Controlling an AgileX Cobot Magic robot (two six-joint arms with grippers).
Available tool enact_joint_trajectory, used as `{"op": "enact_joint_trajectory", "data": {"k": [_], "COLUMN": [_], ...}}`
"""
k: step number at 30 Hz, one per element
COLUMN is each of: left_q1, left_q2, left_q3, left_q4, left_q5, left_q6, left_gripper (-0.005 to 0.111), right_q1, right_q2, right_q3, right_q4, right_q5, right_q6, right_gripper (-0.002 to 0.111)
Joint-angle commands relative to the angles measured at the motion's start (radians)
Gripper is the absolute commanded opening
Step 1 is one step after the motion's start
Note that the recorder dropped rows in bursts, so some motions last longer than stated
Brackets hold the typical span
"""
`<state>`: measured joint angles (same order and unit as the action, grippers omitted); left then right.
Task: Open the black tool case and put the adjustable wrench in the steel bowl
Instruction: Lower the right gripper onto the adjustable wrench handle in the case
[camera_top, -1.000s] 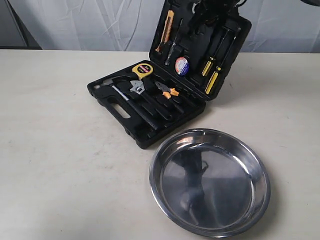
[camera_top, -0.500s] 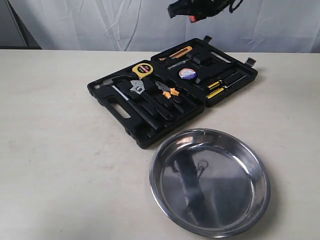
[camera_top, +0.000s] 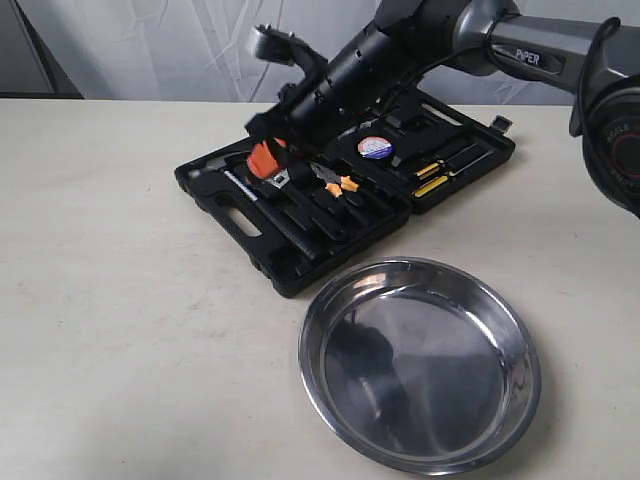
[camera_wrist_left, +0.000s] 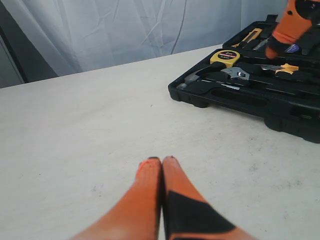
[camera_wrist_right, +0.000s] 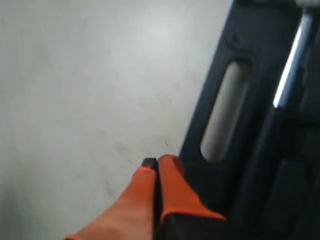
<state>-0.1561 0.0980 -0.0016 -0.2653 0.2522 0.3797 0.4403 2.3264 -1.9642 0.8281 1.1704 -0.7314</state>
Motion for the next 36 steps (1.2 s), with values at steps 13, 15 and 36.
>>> {"op": "enact_joint_trajectory", "data": {"k": [13,15,36], "left_q1": [-0.006,-0.006,-0.006], "left_q2": [-0.005,-0.005,-0.005], "left_q3": [0.002,0.002,0.002], "left_q4": [-0.004,-0.004,-0.004], "left_q5": [-0.013,-0.013,-0.013], "left_q6": [-0.004,-0.004,-0.004], "left_gripper": [0.0,0.0,0.0], "right_q1": [0.017,0.026,0.084], "right_q2": [-0.057,-0.052,0.093], "right_q3": [0.006,-0.002,-0.055], "right_q4": [-0.66,-0.527,-0.532], "right_q5": [-0.516,-0.507,-0.341], "right_q6": [0.562,0.401,0.312], "right_gripper": [0.0,0.0,0.043]}}
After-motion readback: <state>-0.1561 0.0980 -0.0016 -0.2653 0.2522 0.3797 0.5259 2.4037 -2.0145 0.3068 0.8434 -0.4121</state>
